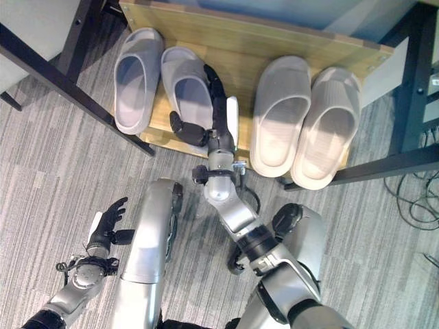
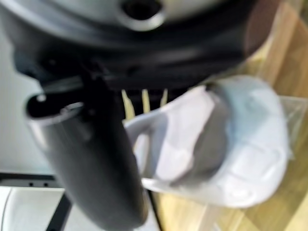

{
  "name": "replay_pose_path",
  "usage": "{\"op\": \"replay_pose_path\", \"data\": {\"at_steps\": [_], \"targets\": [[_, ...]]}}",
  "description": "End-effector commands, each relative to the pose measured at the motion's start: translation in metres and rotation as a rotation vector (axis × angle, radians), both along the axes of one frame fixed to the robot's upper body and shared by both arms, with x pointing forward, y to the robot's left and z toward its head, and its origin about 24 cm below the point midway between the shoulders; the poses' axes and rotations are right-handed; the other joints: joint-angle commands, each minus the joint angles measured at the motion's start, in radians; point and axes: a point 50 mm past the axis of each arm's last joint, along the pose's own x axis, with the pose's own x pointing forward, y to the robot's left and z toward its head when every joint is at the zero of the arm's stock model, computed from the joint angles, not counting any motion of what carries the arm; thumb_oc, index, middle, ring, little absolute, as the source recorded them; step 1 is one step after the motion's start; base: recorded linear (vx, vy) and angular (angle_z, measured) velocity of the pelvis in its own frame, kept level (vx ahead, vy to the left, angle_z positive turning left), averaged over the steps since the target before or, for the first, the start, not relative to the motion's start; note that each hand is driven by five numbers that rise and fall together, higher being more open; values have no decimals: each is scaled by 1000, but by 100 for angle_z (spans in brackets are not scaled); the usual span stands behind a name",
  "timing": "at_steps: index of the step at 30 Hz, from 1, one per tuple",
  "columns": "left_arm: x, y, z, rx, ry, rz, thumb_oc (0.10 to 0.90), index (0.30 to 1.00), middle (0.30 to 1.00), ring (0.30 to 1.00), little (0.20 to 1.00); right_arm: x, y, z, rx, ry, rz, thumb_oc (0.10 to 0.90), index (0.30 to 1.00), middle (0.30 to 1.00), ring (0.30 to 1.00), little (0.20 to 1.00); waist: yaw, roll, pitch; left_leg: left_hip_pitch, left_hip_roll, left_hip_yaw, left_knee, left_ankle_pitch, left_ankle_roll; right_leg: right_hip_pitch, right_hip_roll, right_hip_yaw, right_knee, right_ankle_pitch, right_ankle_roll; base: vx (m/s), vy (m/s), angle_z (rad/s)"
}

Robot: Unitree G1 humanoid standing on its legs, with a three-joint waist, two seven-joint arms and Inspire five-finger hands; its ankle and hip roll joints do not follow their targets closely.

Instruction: Arrange the slippers neatly on the shoe rack.

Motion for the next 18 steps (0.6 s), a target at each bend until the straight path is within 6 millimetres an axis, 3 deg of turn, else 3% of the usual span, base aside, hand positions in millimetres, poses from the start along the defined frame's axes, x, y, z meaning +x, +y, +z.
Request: {"op": "replay_pose_path", "data": {"at_steps": [1,12,18], "targets": [[-1,-7,16,-10,-101,-62,800,900,900,900,900,-21,42,44,-37,-214,224,800,900,900,900,900,66,6,-34,-84,-31,13,-1,-47,-2,43,-60,60,101,20,73,0,0,0],[-4,-6,15,-12,-91,-50,800,900,900,900,900,-36,12,35,-61,-250,183,800,900,900,900,900,26,-31,-34,-84,-11,36,9,-59,5,7,-47,93,114,12,77,-1,6,0],[-9,-2,15,-22,-86,-32,800,900,900,900,900,-47,1,28,41,-221,223,800,900,900,900,900,8,-45,-34,-84,2,59,6,-60,10,-21,-44,115,118,14,78,0,0,0]]}}
